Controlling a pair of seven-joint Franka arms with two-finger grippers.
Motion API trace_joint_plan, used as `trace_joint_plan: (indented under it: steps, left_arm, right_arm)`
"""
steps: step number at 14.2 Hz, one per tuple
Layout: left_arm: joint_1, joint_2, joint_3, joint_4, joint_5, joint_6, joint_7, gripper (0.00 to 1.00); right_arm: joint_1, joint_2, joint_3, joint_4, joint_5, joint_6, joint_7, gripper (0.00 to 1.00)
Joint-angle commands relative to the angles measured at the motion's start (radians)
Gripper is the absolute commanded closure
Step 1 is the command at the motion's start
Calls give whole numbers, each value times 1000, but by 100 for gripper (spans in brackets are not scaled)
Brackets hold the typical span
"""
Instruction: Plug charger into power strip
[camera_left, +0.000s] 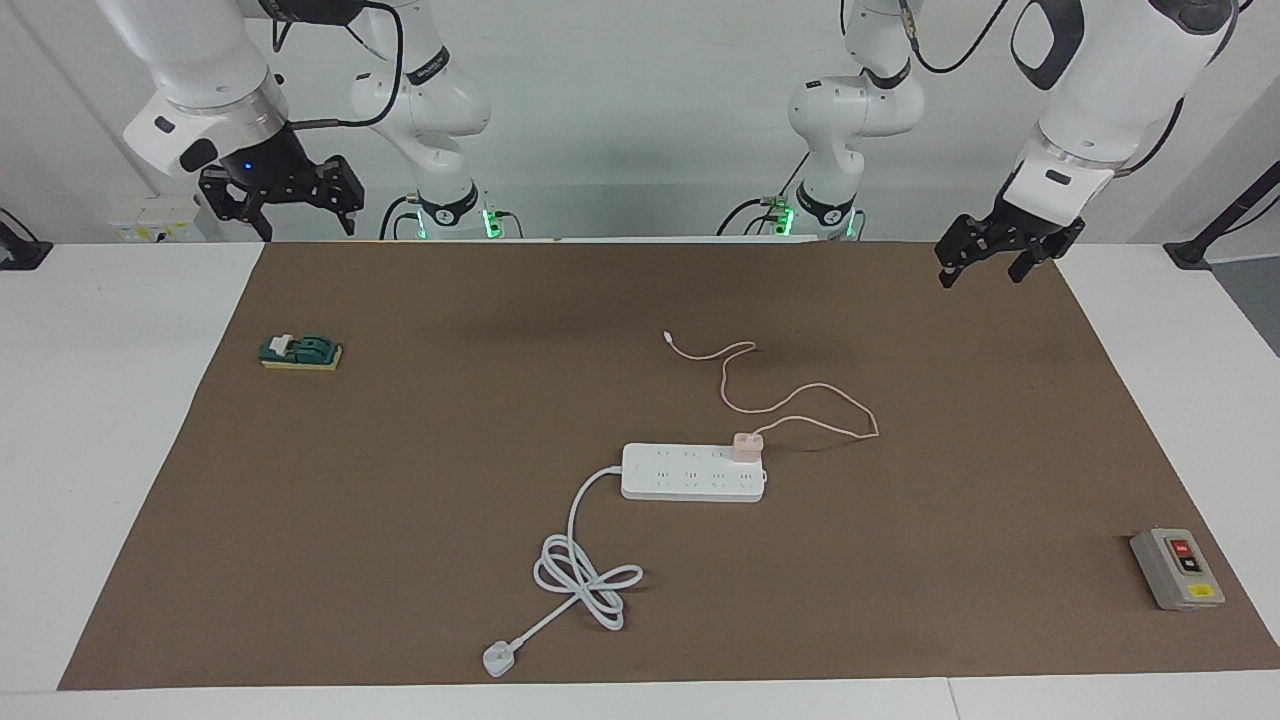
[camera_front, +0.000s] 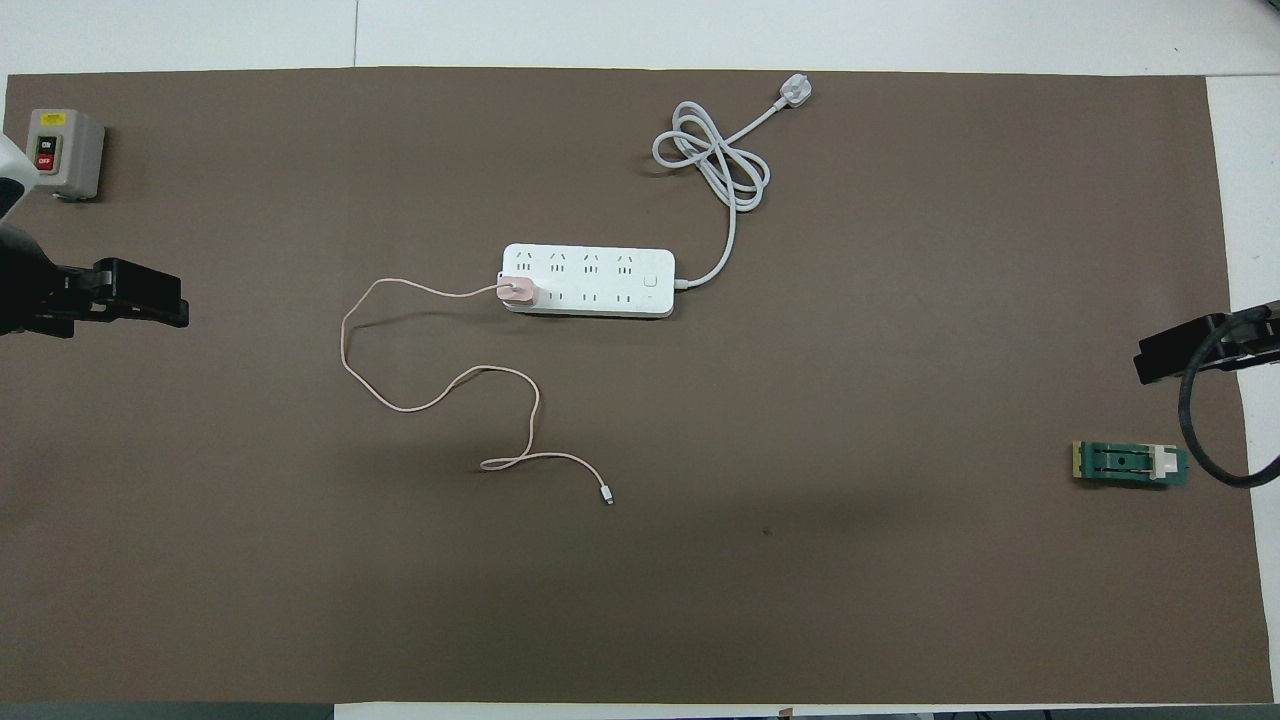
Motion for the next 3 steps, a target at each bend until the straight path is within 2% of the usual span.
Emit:
trace_joint_plan:
  steps: [1, 3]
  left_arm:
    - [-11, -18, 10, -25, -8, 8, -9, 0]
    - [-11, -18, 10, -25, -8, 8, -7, 0]
  right_arm:
    - [-14, 3, 14, 5, 16, 10, 16, 0]
    - [-14, 3, 14, 5, 16, 10, 17, 0]
